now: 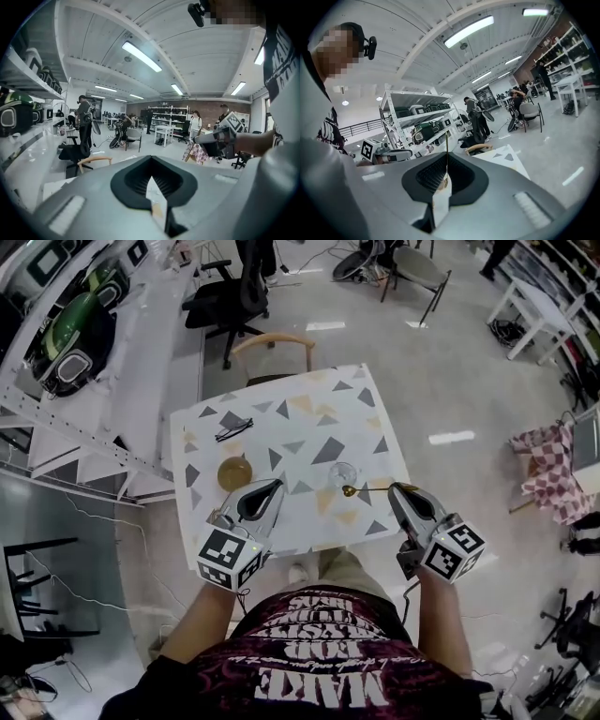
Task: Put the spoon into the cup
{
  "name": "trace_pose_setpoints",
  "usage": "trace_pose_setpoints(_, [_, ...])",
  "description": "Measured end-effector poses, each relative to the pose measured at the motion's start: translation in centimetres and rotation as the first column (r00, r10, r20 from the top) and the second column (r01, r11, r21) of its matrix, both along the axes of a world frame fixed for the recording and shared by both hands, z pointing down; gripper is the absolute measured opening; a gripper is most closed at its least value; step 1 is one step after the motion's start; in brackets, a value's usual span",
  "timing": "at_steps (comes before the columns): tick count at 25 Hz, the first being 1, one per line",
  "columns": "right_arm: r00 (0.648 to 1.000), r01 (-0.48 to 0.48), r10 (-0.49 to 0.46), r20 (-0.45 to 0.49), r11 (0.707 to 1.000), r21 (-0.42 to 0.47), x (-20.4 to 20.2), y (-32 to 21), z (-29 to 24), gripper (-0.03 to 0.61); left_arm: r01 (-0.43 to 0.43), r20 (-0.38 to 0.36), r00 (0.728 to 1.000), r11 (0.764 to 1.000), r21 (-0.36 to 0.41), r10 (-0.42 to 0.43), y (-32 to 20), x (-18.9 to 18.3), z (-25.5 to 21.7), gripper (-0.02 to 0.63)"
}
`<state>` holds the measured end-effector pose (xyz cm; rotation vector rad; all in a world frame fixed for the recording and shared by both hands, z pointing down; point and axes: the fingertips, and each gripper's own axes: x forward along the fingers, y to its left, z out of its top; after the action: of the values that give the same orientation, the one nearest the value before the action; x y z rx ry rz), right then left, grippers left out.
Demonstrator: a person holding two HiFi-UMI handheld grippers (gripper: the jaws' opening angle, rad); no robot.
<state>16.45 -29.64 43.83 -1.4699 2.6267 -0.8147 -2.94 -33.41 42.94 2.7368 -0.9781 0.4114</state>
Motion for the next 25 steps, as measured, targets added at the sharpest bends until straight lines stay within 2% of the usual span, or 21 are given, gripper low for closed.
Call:
trace_pose_setpoints(7, [1.000,0.023,-0.022,0.013,0.999,-0.046,1.4,-2.9,2.1,0.034,0.026,0.008,1.000,0.999,-0.020,-0.026,-2.7,1.3,0.8,0.000])
trace_pose_setpoints(12, [1.000,0.028,-0.027,0.016,0.996,-0.082,2.1,-4.4,3.9,0.034,0.025,0.013,1.000,0.998,-0.065,-0.024,-4.0,2.6,1.9,0.000])
trace_pose_setpoints(25, [0.998,0.052,-0.059,-0.025,0.975,-0.214,3.1,-7.7,11.5,0.034,0.015,0.049,0.999,0.988,-0.155,-0.008,-7.0,4.9,8.1,0.000])
